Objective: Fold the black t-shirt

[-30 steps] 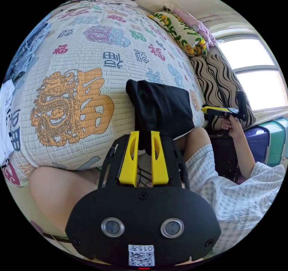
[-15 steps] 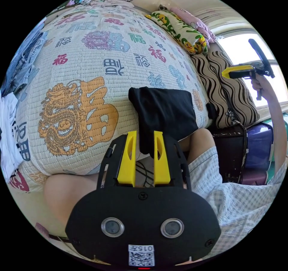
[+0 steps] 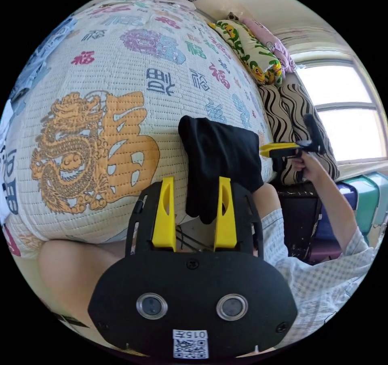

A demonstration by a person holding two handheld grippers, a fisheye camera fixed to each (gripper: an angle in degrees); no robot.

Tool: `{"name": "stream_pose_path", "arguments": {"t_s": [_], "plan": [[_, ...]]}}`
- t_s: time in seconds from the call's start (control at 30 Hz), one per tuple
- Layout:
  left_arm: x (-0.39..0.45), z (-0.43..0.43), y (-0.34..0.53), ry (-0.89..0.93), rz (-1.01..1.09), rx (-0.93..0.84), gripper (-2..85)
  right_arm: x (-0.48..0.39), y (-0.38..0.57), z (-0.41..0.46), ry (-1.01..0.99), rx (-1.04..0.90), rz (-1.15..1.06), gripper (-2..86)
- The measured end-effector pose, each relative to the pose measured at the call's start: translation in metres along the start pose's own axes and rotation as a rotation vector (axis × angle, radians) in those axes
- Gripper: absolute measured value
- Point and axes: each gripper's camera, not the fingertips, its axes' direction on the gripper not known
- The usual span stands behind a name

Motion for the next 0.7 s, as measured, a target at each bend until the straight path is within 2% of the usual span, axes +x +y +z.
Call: {"name": "stream_pose_path", "arguments": {"t_s": [0.1, 0.23, 0.4, 0.53, 0.63, 0.7], "plan": [[-0.010, 0.016, -0.005, 0.073, -0.028, 0.016, 14.3, 0.044, 0.019, 0.004, -0.210, 0.050, 0.049, 15.4], [-0.019, 0.043, -0.013, 0.239, -0.051, 0.014, 14.2, 0.077, 0.034, 0.002, -0.316, 0.061, 0.029, 14.7], [-0.008, 0.089, -0.027, 0.170, -0.023, 0.006, 13.4, 0.127, 0.056, -0.003, -0.467, 0.083, 0.002, 13.9], [-0.010, 0.116, -0.039, 0.294, -0.037, -0.002, 13.5, 0.148, 0.069, -0.001, -0.598, 0.082, -0.021, 11.3], [-0.002, 0.142, -0.049, 0.256, -0.034, -0.017, 11.6, 0.158, 0.079, -0.003, -0.606, 0.092, -0.038, 9.4], [0.012, 0.168, -0.061, 0.295, 0.011, -0.051, 7.8, 0.168, 0.087, -0.007, -0.623, 0.099, -0.036, 8.2]]}}
